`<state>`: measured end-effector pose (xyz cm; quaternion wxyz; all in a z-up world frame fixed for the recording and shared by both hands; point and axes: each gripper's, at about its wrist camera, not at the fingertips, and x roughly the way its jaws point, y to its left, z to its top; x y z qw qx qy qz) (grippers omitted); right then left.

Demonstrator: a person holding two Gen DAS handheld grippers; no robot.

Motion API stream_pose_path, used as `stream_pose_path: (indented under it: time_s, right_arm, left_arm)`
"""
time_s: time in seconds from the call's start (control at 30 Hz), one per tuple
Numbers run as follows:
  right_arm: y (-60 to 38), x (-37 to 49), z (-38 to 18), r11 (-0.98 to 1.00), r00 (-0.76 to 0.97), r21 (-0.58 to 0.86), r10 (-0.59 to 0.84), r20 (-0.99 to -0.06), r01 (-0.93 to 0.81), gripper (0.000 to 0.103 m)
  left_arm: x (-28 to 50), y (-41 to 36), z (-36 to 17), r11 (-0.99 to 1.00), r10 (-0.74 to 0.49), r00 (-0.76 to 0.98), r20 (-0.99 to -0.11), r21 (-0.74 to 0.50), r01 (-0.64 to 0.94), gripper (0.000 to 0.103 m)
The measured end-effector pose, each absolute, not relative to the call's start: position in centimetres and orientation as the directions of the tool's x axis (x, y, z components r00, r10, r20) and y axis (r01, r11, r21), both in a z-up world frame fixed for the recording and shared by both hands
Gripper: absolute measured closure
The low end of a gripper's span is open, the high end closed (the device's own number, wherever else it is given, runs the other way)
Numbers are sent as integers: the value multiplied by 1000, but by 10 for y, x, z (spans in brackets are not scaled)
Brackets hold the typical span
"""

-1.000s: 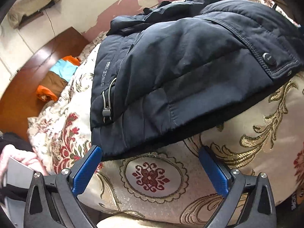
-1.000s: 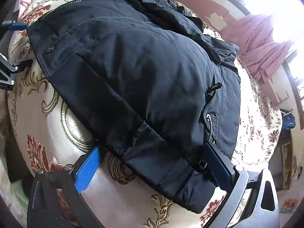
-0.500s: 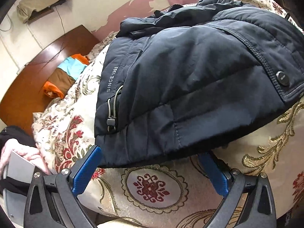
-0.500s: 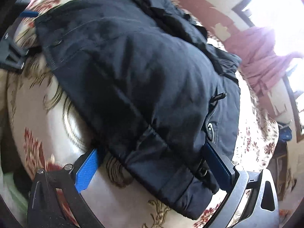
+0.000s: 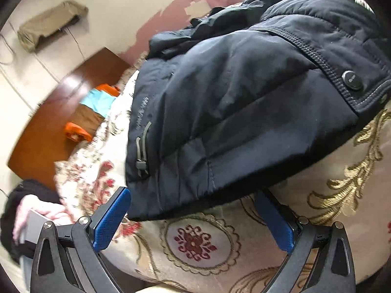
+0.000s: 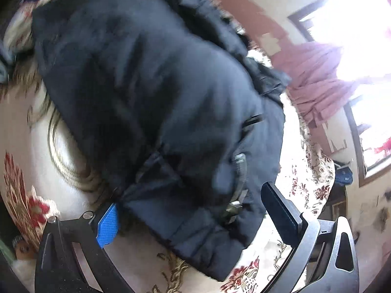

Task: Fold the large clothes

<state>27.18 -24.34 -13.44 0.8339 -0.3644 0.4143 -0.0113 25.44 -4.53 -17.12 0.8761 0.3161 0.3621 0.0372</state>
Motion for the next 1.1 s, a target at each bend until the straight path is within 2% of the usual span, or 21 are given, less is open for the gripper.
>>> stream_pose_path:
  time_s: [0.1,0.23,0.43,0.63,0.7,0.73,0.8,0.83,0.9,0.97,1.03,1.1]
  right_arm:
    - [-262,271,-107,829,709,-520,-239,-663,-207,2]
    - [-282,261,-79,920,777,-363,-120,-618,-147,2]
    - [-283,247,-69,931,841,-349,-102,-532,-107,2]
    - [-284,248,-73,934,829,-339,-100,-550,-112,2]
    - [-285,250,-73,934,827,-339,-102,-553,-112,2]
    - [-285,251,-73,934,827,-339,-103,-553,-111,2]
    - [-284,250,-72,934,828,-342,-106,-550,-108,2]
    - [-284,251,-73,933,829,-345,-107,-548,-107,2]
    - [-281,249,-71,932,829,-347,-109,-548,-107,2]
    - [-280,248,-70,931,833,-349,-111,-542,-104,3]
    - [-280,247,-68,933,838,-345,-106,-535,-102,10]
    - [-277,246,-67,937,839,-332,-92,-537,-110,27]
  left_arm:
    - [255,-47,-171,780,323,747,-581,610,137,0]
    - [252,-45,-169,795,307,746,-591,590,140,0]
    - [246,-43,-166,805,276,753,-598,572,159,0]
    - [255,-37,-165,801,354,740,-572,594,76,1]
    - [260,-30,-162,809,370,736,-567,586,44,16]
    - [263,-26,-160,813,378,732,-566,581,29,21]
    - [267,-19,-157,829,379,727,-573,559,8,38]
    - [268,-16,-154,840,368,728,-578,543,6,43]
    - [269,-10,-144,870,320,750,-579,493,9,61]
    - [266,-9,-132,882,289,791,-539,472,0,70]
    - [262,-11,-122,884,271,822,-500,468,-7,75]
    - [260,-12,-110,889,248,851,-464,457,-10,81]
